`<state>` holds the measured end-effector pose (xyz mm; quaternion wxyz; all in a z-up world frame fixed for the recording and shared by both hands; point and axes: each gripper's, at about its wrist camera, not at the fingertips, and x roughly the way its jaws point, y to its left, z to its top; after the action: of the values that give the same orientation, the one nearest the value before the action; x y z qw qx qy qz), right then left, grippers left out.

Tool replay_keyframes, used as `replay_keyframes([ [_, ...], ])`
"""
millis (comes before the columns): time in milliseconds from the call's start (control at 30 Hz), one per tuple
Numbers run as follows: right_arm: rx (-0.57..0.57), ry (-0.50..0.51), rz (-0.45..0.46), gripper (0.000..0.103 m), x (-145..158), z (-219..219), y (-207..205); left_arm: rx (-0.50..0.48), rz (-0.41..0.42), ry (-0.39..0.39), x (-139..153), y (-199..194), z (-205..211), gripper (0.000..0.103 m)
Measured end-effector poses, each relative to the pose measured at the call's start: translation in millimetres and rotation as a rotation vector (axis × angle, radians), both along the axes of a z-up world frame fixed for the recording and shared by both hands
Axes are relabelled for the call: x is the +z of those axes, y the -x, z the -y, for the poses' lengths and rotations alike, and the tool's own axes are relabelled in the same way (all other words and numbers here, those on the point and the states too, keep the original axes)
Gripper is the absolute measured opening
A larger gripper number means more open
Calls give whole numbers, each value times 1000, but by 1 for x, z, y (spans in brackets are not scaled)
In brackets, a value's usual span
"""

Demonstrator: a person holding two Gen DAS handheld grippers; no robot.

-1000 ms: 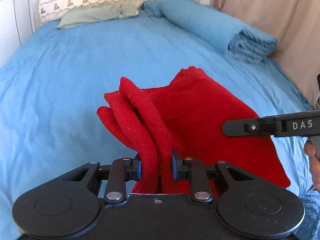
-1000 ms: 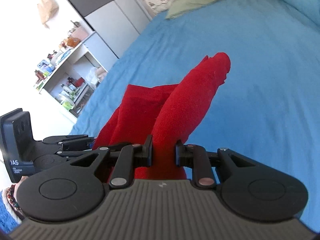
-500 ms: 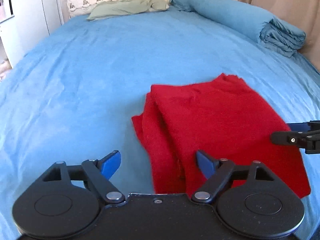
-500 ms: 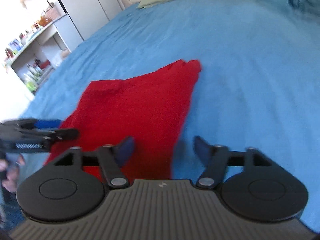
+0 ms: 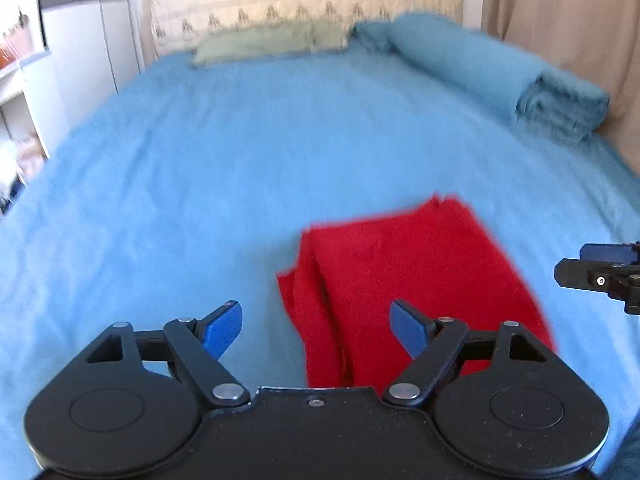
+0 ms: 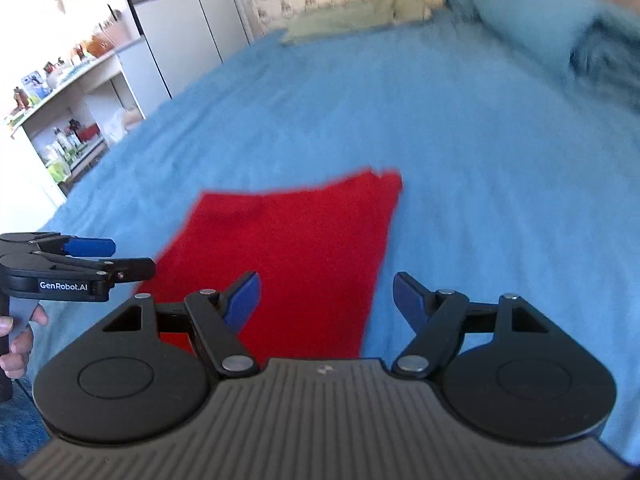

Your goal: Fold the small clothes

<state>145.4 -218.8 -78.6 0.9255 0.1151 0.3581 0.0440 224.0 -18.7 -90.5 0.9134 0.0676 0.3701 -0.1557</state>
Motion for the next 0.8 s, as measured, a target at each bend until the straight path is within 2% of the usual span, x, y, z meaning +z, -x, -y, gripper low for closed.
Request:
replay_keyframes([
  [67, -17, -4, 34, 89, 31, -3, 13, 15, 31, 18, 32, 17, -7, 85],
  [133, -45, -7, 45, 94, 64, -6, 29, 32, 57, 34, 61, 37, -14, 86],
  [167, -61, -9, 40, 100, 79, -7, 37, 43, 63, 38, 74, 48, -19, 91],
  [200, -76, -11, 38, 102, 90, -9, 44, 54, 59, 40, 85, 57, -22, 98],
  [233, -92, -11, 39, 103, 104, -11, 54, 65, 58, 44, 95, 68, -26, 101],
  [367, -126, 48, 29, 103, 147, -28, 96, 96, 56, 63, 119, 111, -37, 103],
  [467, -137, 132, 9, 103, 161, -47, 125, 134, 54, 14, 123, 136, -38, 103],
  [567, -143, 203, -19, 103, 164, -63, 151, 158, 59, -26, 120, 161, -41, 103],
  [800, -184, 217, -83, 103, 152, -78, 201, 175, 56, -26, 112, 200, -53, 103],
])
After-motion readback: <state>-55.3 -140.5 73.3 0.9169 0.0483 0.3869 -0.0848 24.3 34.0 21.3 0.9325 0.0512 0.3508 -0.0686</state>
